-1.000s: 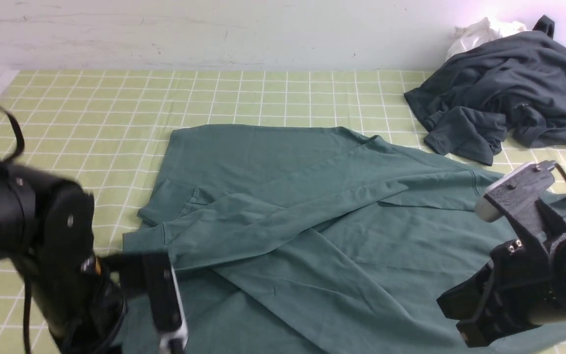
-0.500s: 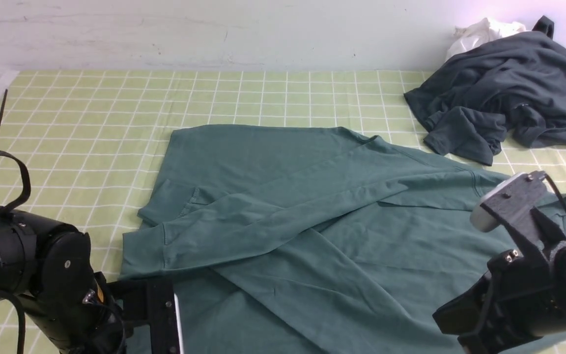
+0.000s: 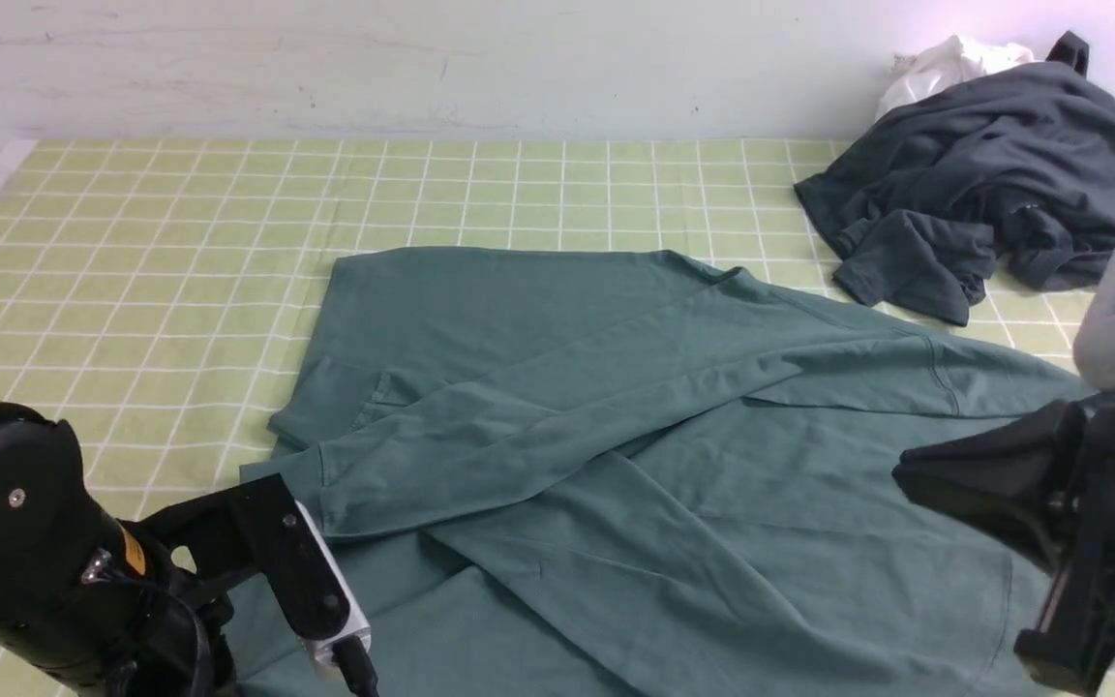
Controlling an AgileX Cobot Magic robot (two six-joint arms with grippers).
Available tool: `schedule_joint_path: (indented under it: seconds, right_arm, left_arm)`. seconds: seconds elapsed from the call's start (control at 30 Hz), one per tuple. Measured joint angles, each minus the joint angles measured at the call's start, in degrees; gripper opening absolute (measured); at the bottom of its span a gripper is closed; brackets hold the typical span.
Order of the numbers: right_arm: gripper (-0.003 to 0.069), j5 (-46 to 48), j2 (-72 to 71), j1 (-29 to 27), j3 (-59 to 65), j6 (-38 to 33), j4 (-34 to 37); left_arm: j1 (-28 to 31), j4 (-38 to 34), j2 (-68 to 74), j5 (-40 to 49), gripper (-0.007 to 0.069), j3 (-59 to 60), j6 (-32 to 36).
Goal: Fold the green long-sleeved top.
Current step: Use both arms simultaneously to clamp the lower edge of the clothing fabric, then use both arms to drag the lower edge of the fabric forward and fold it over the upper edge
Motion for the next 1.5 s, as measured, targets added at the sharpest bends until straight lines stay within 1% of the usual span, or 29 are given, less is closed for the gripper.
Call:
schedule_joint_path:
  seconds: [0.07,0.1,0.2,0.23,0.27,0.3,0.4,0.53,0.6,0.8,0.93,1.07,1.1,1.13,1.2,1.23,1.33,1.37,1.43,1.47,1.5]
  right_arm:
    - [-0.0003,-0.1,0.3,0.0,-0.1,-2.0,-1.9]
    - [0.0018,1.5,1.9,0.0,-0.1,-2.5,-6.4]
    - [0.0087,5.9,7.6,0.0,0.0,1.3,-16.0]
    - [0.0125,7.3,9.8,0.0,0.2,3.1,-20.6]
    - [0.0158,7.9,12.1,0.0,0.5,4.7,-24.5]
    - [0.0178,8.1,13.8,0.0,0.8,5.7,-26.7]
    - [0.0253,8.7,19.9,0.0,1.2,7.4,-37.1]
    - [0.0276,8.5,25.5,0.0,1.2,7.7,-43.3]
    - [0.0277,8.4,27.2,0.0,1.2,7.7,-44.3]
    - [0.0277,8.4,32.2,0.0,1.2,7.8,-44.9]
    - [0.0272,6.5,33.9,0.0,1.2,8.0,-45.8]
    - [0.0197,6.0,35.0,0.0,1.1,8.5,-46.0]
    - [0.0148,6.5,34.9,0.0,0.9,8.9,-46.0]
    - [0.0118,6.7,34.7,0.0,0.6,9.5,-46.0]
    - [0.0043,7.5,34.1,0.0,-0.7,12.7,-46.0]
    - [0.0018,7.9,33.8,0.0,-1.4,14.5,-46.0]
    - [0.0,10.2,33.1,0.0,-4.1,20.6,-46.7]
    - [-0.0001,12.5,33.0,0.0,-6.1,24.7,-47.6]
    - [-0.0001,16.6,33.0,0.0,-10.4,29.3,-49.3]
    - [-0.0001,16.9,33.0,-0.1,-10.4,29.6,-49.3]
    - [-0.0001,18.1,33.0,-0.7,-13.0,31.3,-49.8]
  left_arm:
    - [0.0,0.0,-0.1,-0.2,-0.0004,0.0,-0.7]
    - [0.0,0.0,-0.1,-0.7,-0.0004,0.0,-1.3]
    - [0.0,0.0,-0.1,-1.8,-0.0004,0.0,-2.2]
    - [0.0,0.0,-0.1,-2.0,-0.0004,0.0,-2.8]
    - [0.0,0.0,-0.1,-2.0,-0.0004,0.0,-3.4]
    - [0.0,0.0,-0.1,-2.0,-0.0004,0.0,-3.8]
    - [0.0,0.0,-0.1,-2.0,-0.0004,0.0,-5.1]
    - [0.0,-0.1,-0.1,-2.0,-0.0004,0.0,-5.4]
    - [0.0,-0.2,-0.1,-2.0,-0.0004,0.0,-5.6]
    - [0.0,-0.2,-0.1,-2.0,-0.0004,0.0,-5.8]
    - [0.0,-0.2,-0.1,-2.0,-0.0004,0.0,-5.8]
    - [0.0,-0.2,-0.1,-1.6,-0.0004,0.0,-5.8]
    - [0.0,-0.2,-0.1,-1.3,-0.0004,0.0,-5.9]
    - [0.0,-0.3,-0.1,-1.0,-0.0004,0.0,-6.3]
    - [0.0,-0.3,-0.1,-0.3,-0.0004,-0.1,-8.0]
    - [0.0,-0.3,-0.1,0.1,-0.0004,-0.4,-9.2]
    - [0.0,0.1,-0.1,2.7,-0.0004,-2.8,-13.3]
    - [0.0,0.5,-0.1,4.4,-0.0004,-4.9,-15.0]
    - [0.9,0.8,-0.1,7.4,-0.0003,-9.1,-17.4]
    - [1.0,0.8,-0.1,7.6,-0.0003,-10.0,-17.6]
    - [2.0,0.8,0.0,7.7,-0.0003,-13.0,-18.3]
